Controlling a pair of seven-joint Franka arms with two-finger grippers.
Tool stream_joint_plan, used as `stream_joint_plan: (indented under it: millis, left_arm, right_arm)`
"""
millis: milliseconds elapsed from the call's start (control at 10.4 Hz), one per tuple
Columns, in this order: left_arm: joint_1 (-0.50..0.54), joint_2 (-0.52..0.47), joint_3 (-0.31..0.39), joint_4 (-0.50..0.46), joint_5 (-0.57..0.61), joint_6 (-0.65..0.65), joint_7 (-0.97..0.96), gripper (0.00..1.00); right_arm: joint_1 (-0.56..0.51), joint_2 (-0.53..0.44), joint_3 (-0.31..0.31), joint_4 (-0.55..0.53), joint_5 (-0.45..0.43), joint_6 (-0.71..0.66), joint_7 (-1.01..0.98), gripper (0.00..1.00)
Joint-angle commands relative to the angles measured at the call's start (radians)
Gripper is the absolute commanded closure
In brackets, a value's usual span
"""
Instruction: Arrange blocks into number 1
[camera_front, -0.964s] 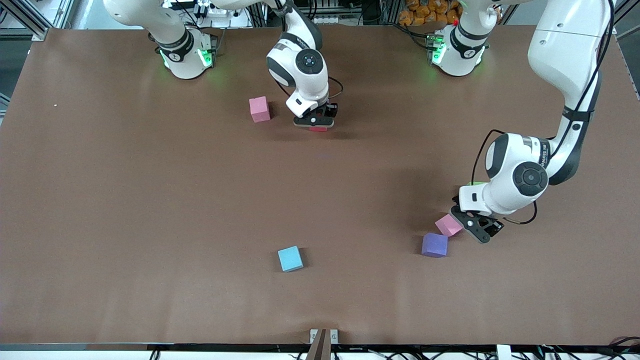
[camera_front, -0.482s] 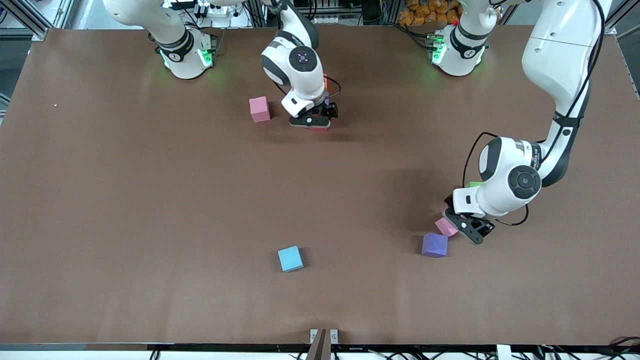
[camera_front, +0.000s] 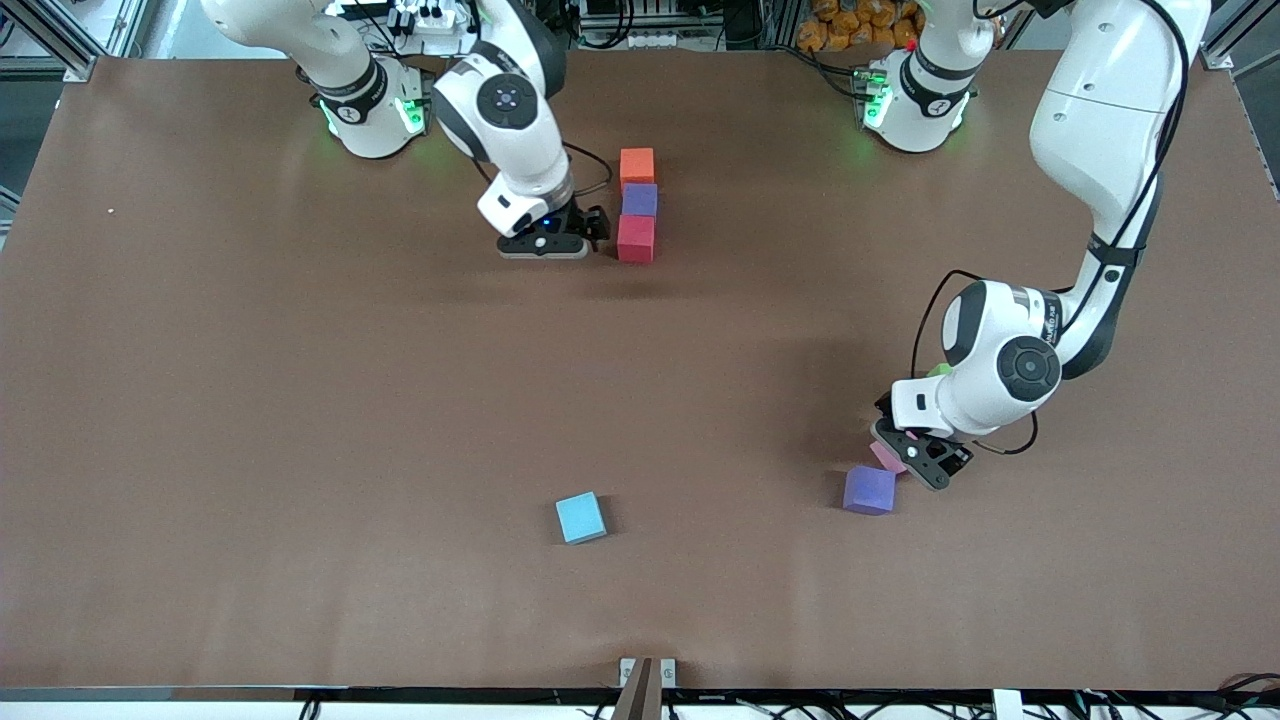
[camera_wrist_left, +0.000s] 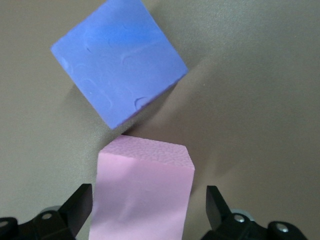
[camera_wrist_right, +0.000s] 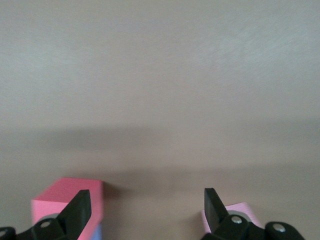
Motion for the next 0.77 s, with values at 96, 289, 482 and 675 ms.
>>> stream_joint_plan:
  millis: [96, 289, 482, 675]
  left_arm:
    - [-0.02, 0.028, 0.012, 0.033, -0.022, 0.019, 0.014, 0.59]
    - [-0.018, 0.021, 0.024, 0.027, -0.024, 0.019, -0.003, 1.0]
    - [-0.02, 0.012, 0.026, 0.019, -0.026, 0.017, -0.045, 1.0]
    - [-0.038, -0.02, 0.026, 0.011, -0.026, 0.007, -0.121, 1.0]
  right_arm:
    - [-0.029, -0.044, 0.024, -0.096, -0.072, 0.011, -0.112, 0.0]
    - [-0.018, -0.046, 0.048, -0.139, -0.118, 0.02, -0.112, 0.0]
    - [-0.021, -0.063, 0.081, -0.183, -0.118, 0.022, -0.112, 0.0]
    - [-0.017, -0.067, 0.087, -0.22, -0.118, 0.034, -0.109, 0.0]
